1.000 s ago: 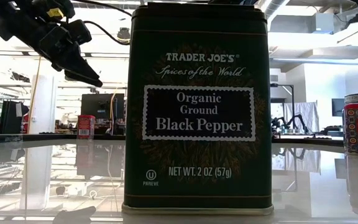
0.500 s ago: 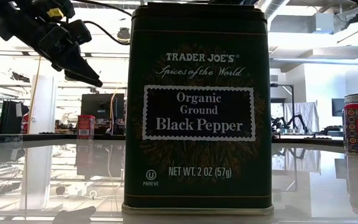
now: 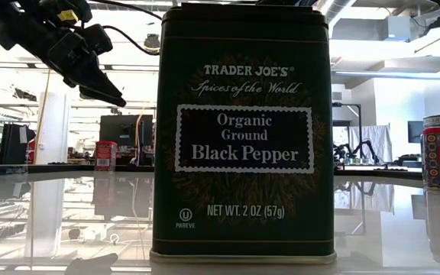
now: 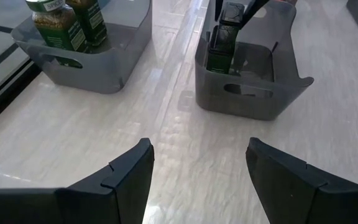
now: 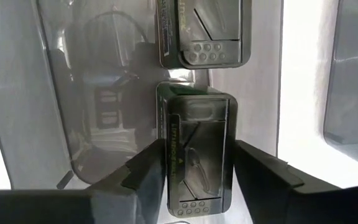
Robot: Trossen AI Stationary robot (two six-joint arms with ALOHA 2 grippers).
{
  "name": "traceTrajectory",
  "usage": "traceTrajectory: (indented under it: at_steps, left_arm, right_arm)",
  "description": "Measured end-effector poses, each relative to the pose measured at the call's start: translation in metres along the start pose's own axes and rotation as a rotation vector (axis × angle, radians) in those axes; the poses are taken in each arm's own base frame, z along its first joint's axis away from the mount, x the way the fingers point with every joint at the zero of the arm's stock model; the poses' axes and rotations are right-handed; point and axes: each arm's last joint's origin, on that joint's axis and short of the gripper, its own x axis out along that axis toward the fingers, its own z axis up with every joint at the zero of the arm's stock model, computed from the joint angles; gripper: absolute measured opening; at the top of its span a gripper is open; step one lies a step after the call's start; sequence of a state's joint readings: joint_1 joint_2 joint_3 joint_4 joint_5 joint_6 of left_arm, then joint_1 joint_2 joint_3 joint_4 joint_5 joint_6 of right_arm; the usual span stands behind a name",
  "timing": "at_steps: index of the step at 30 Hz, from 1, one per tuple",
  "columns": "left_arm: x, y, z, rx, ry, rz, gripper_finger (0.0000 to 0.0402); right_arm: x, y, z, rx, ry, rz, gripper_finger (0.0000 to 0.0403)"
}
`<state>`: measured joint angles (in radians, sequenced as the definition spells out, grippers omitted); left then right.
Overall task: Sort spices by type
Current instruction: Put the black seasoning can into the middle left black bin, then put the red seasoning can into the bottom black bin
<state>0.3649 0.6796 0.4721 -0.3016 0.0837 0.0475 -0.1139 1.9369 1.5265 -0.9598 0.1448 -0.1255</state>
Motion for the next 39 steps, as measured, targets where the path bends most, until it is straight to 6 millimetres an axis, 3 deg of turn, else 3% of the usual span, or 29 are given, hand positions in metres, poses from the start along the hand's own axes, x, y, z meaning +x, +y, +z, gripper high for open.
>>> traceTrajectory:
  at_steps: [11, 21, 27, 35, 39]
  left_arm:
    - [0.000, 0.000, 0.000, -0.002, 0.000, 0.000, 0.0244]
    - [0.000, 0.000, 0.000, -0.002, 0.000, 0.000, 0.0244]
    - [0.000, 0.000, 0.000, -0.008, 0.001, 0.000, 0.0244]
    - [0.000, 0.000, -0.002, 0.017, 0.017, 0.006, 0.0244]
    - [0.000, 0.000, -0.002, 0.018, 0.018, 0.010, 0.0244]
  right_arm:
    - [-0.004, -0.001, -0.002, 0.011, 0.017, 0.002, 0.0242]
    - [-0.038, -0.007, 0.009, 0.123, -0.001, 0.000, 0.0240]
    - [-0.074, -0.008, 0.002, 0.221, -0.080, 0.001, 0.0240]
    - [-0.138, -0.007, -0.028, 0.372, -0.214, 0.023, 0.0240]
    - [-0.149, 0.001, -0.048, 0.472, -0.239, 0.031, 0.0240]
